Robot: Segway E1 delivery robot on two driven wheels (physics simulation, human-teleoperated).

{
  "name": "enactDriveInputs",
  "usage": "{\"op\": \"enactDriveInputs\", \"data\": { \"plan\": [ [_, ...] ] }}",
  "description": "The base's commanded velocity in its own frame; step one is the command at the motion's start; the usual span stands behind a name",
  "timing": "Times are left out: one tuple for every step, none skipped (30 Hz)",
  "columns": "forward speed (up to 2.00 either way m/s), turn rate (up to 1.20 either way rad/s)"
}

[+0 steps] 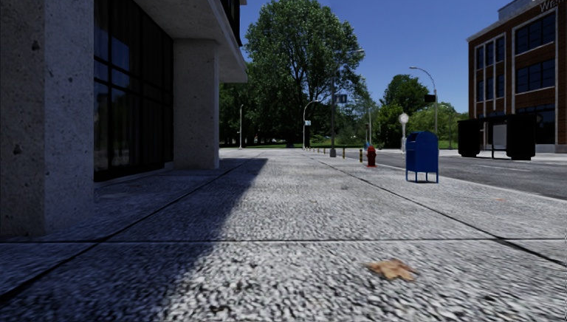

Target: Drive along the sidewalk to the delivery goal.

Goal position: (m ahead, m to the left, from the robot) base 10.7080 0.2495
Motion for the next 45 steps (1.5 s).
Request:
{"op": "enactDriveInputs", "data": {
  "plan": [
    [2.0, 0.0],
    [2.0, 0.0],
    [2.0, 0.0],
    [2.0, 0.0],
    [2.0, 0.0],
    [2.0, 0.0],
    [2.0, 0.0],
    [2.0, 0.0],
    [2.0, 0.0],
    [2.0, 0.0],
    [2.0, 0.0],
    [2.0, 0.0],
    [2.0, 0.0],
    [2.0, 0.0],
    [2.0, 0.0],
    [2.0, 0.0],
    [2.0, 0.0],
    [2.0, 0.0],
    [2.0, 0.0],
    [2.0, 0.0],
    [2.0, 0.0],
    [2.0, 0.0],
    [2.0, 0.0],
    [2.0, 0.0],
    [2.0, 0.0],
    [2.0, 0.0],
    [2.0, 0.0],
    [2.0, 0.0],
    [2.0, 0.0],
    [2.0, 0.0],
    [2.0, 0.0],
    [2.0, 0.0],
    [2.0, 0.0],
    [2.0, 0.0],
    [2.0, 0.0],
    [2.0, 0.0],
    [2.0, 0.0],
    [2.0, 0.0],
    [2.0, 0.0],
    [2.0, 0.0],
    [2.0, 0.0],
    [2.0, 0.0],
    [2.0, 0.0],
    [2.0, 0.0],
    [2.0, 0.0]
  ]
}}
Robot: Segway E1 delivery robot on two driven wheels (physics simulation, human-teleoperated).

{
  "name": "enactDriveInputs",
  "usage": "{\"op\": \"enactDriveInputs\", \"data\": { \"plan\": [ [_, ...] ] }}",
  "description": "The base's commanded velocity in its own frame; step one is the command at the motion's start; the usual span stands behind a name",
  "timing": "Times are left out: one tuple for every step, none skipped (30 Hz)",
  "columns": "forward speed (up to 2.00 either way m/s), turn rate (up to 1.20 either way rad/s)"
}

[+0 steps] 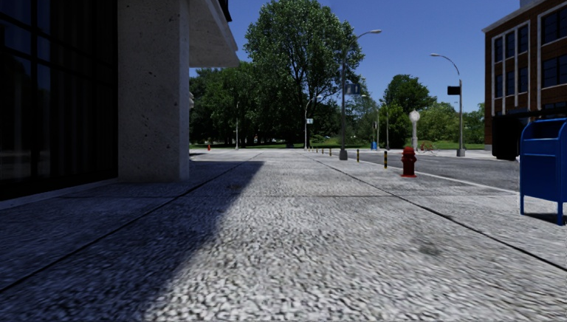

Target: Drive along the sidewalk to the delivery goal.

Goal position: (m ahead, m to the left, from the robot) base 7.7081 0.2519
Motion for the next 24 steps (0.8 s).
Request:
{"op": "enactDriveInputs", "data": {
  "plan": [
    [2.0, 0.0],
    [2.0, 0.0],
    [2.0, 0.0],
    [2.0, 0.0],
    [2.0, 0.0],
    [2.0, 0.0],
    [2.0, 0.0],
    [2.0, 0.0],
    [2.0, 0.0],
    [2.0, 0.0],
    [2.0, 0.0],
    [2.0, 0.0],
    [2.0, 0.0],
    [2.0, 0.0],
    [2.0, 0.0],
    [2.0, 0.0],
    [2.0, 0.0],
    [2.0, 0.0],
    [2.0, 0.0],
    [2.0, 0.0],
    [2.0, 0.0],
    [2.0, 0.0],
    [2.0, 0.0],
    [2.0, 0.0]
  ]
}}
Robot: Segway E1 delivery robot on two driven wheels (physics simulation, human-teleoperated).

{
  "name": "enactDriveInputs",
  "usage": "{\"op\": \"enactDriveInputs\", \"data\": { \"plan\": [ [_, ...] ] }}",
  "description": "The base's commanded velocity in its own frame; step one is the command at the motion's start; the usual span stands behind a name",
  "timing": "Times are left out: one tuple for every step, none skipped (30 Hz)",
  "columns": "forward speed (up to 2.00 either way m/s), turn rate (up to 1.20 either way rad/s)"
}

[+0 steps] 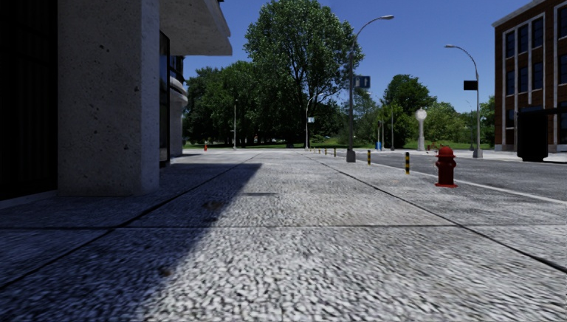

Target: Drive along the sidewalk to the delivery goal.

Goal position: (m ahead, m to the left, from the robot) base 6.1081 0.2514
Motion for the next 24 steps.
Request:
{"op": "enactDriveInputs", "data": {
  "plan": [
    [2.0, 0.0],
    [2.0, 0.0],
    [2.0, 0.0],
    [2.0, 0.0],
    [2.0, 0.0],
    [2.0, 0.0],
    [2.0, 0.0],
    [2.0, 0.0],
    [2.0, 0.0],
    [2.0, 0.0],
    [2.0, 0.0],
    [2.0, 0.0],
    [2.0, 0.0],
    [2.0, 0.0],
    [2.0, 0.0],
    [2.0, 0.0],
    [2.0, 0.0],
    [2.0, 0.0],
    [2.0, 0.0],
    [2.0, 0.0],
    [2.0, 0.0],
    [2.0, 0.0],
    [2.0, 0.0],
    [2.0, 0.0]
  ]
}}
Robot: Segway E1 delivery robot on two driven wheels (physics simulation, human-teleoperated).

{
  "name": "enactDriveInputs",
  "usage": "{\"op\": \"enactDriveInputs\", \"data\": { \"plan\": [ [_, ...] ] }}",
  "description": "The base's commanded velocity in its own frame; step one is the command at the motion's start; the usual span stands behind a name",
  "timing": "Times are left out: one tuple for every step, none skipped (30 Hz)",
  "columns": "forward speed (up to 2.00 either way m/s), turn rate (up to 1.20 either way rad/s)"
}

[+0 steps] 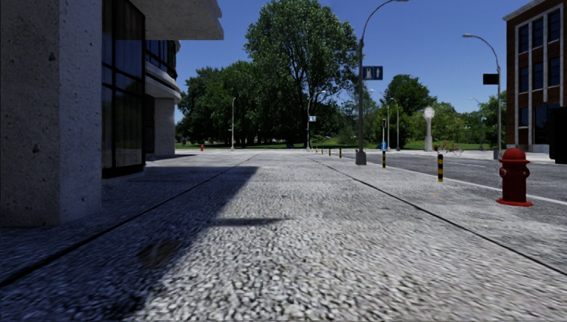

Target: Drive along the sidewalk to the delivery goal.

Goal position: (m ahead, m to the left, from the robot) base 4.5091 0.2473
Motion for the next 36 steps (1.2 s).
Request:
{"op": "enactDriveInputs", "data": {
  "plan": [
    [2.0, 0.0],
    [2.0, 0.0],
    [2.0, 0.0],
    [2.0, 0.0],
    [2.0, 0.0],
    [2.0, 0.0],
    [2.0, 0.0],
    [2.0, 0.0],
    [2.0, 0.0],
    [2.0, 0.0],
    [2.0, 0.0],
    [2.0, 0.0],
    [2.0, 0.0],
    [2.0, 0.0],
    [2.0, 0.0],
    [2.0, 0.0],
    [2.0, 0.0],
    [2.0, 0.0],
    [2.0, 0.0],
    [2.0, 0.0],
    [2.0, 0.0],
    [2.0, 0.0],
    [2.0, 0.0],
    [2.0, 0.0],
    [2.0, 0.0],
    [2.0, 0.0],
    [2.0, 0.0],
    [2.0, 0.0],
    [2.0, 0.0],
    [2.0, 0.0],
    [2.0, 0.0],
    [2.0, 0.0],
    [2.0, 0.0],
    [2.0, 0.0],
    [2.0, 0.0],
    [2.0, 0.0]
  ]
}}
